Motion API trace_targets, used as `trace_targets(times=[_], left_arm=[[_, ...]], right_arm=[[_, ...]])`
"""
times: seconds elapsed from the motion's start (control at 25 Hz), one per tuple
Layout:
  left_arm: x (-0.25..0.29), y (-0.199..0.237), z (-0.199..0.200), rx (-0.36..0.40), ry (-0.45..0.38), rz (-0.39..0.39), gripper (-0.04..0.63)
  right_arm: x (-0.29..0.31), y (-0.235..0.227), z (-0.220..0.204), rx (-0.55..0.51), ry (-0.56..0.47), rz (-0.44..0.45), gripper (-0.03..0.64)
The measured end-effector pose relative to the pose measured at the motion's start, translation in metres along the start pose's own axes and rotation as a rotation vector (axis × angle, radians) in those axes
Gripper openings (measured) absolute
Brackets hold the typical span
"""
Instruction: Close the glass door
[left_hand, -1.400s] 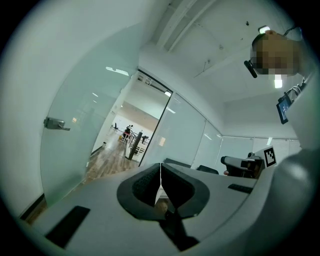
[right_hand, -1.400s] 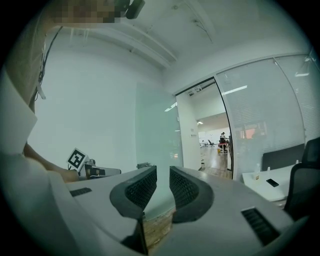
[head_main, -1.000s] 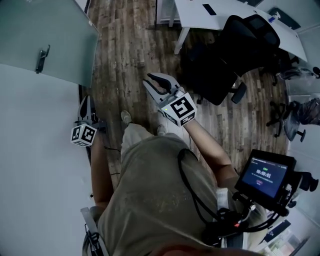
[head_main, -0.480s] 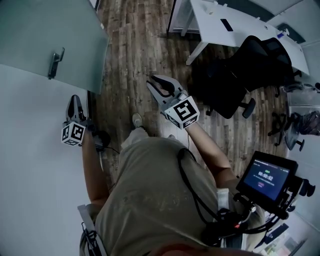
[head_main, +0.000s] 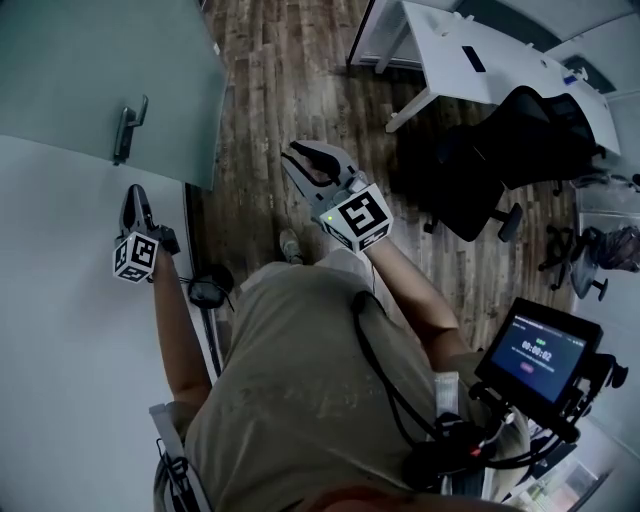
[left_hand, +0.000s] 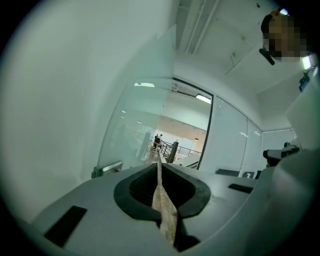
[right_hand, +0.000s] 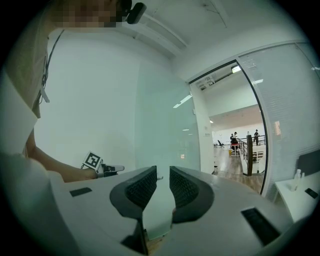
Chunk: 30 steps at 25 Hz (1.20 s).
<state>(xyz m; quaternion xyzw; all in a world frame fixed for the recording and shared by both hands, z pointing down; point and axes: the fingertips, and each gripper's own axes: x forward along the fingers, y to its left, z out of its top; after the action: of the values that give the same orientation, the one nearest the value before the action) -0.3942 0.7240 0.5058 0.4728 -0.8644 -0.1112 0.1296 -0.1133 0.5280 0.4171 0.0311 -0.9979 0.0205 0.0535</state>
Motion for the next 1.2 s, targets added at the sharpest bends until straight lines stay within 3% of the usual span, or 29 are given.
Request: trace_targets(times=[0.4, 0.52, 0.68, 1.2], left_arm=[[0.074, 0.119, 0.001, 0.021, 0.027, 0.167, 0.026], [0.088, 0.141, 0.000, 0.033, 0.039, 0.202, 0.084], [0.104, 0.170, 0.001, 0.030, 0.050, 0.248, 0.112], [0.130, 0.203, 0.007, 0.075, 0.065, 0.283, 0.123]], right_arm=[[0.067, -0.010, -0.010, -0.021, 0.045, 0.039, 0.072], [0.074, -0.009, -0.012, -0.027, 0.055, 0.049, 0.072], [0.081, -0.006, -0.011, -0.034, 0.065, 0.058, 0.072], [0.084, -0.011, -0.017, -0.023, 0.079, 0.052, 0.072]])
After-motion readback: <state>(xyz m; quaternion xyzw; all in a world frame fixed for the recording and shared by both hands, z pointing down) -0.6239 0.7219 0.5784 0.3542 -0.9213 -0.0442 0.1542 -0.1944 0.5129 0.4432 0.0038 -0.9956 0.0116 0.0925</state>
